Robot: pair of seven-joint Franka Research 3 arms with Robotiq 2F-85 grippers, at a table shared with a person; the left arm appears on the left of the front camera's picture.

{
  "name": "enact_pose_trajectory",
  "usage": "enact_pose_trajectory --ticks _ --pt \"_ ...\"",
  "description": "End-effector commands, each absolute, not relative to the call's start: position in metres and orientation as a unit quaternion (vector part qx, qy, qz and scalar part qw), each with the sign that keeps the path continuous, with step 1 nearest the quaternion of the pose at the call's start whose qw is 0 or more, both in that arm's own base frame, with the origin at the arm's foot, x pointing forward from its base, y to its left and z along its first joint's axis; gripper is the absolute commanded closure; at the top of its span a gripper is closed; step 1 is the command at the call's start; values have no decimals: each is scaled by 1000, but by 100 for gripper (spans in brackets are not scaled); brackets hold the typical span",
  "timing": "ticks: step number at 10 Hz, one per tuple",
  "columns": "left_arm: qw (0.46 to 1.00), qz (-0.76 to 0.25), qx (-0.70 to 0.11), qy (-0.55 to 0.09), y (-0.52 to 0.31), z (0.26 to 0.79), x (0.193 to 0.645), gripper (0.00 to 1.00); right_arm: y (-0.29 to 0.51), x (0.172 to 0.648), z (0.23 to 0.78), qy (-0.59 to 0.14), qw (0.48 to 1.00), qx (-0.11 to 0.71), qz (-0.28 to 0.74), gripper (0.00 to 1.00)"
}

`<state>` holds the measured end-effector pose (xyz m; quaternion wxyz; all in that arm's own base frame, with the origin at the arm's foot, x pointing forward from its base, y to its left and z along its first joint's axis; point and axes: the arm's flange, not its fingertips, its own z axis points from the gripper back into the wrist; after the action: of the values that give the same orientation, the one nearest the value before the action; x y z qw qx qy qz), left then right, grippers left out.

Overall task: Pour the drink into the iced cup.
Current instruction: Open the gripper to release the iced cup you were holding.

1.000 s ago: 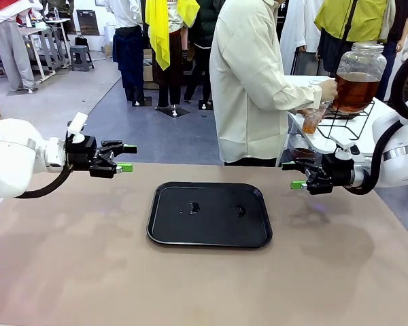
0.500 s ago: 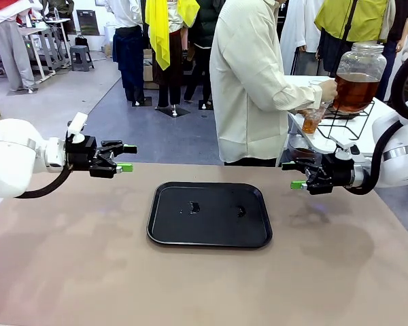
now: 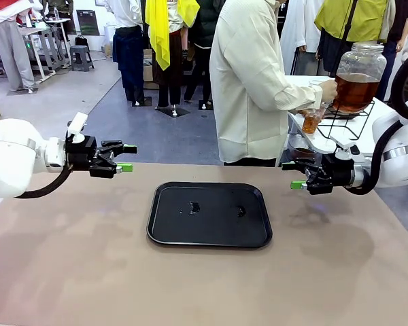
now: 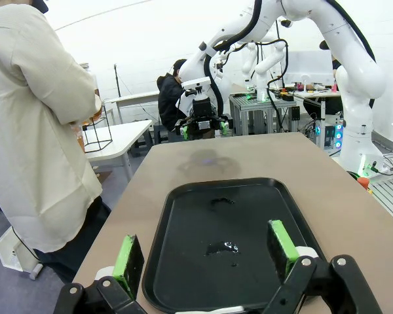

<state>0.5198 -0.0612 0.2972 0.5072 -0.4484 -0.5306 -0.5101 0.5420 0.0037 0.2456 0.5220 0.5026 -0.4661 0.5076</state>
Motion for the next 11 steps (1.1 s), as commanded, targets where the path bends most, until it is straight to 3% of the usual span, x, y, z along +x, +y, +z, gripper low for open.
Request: enact_pose_trajectory --ticks 1,11 --pt "507 -509 -447 -534 -62 301 520 0 5 542 248 -464 523 503 508 0" --pt "507 -509 -447 -534 -62 301 520 0 5 542 248 -464 523 503 508 0"
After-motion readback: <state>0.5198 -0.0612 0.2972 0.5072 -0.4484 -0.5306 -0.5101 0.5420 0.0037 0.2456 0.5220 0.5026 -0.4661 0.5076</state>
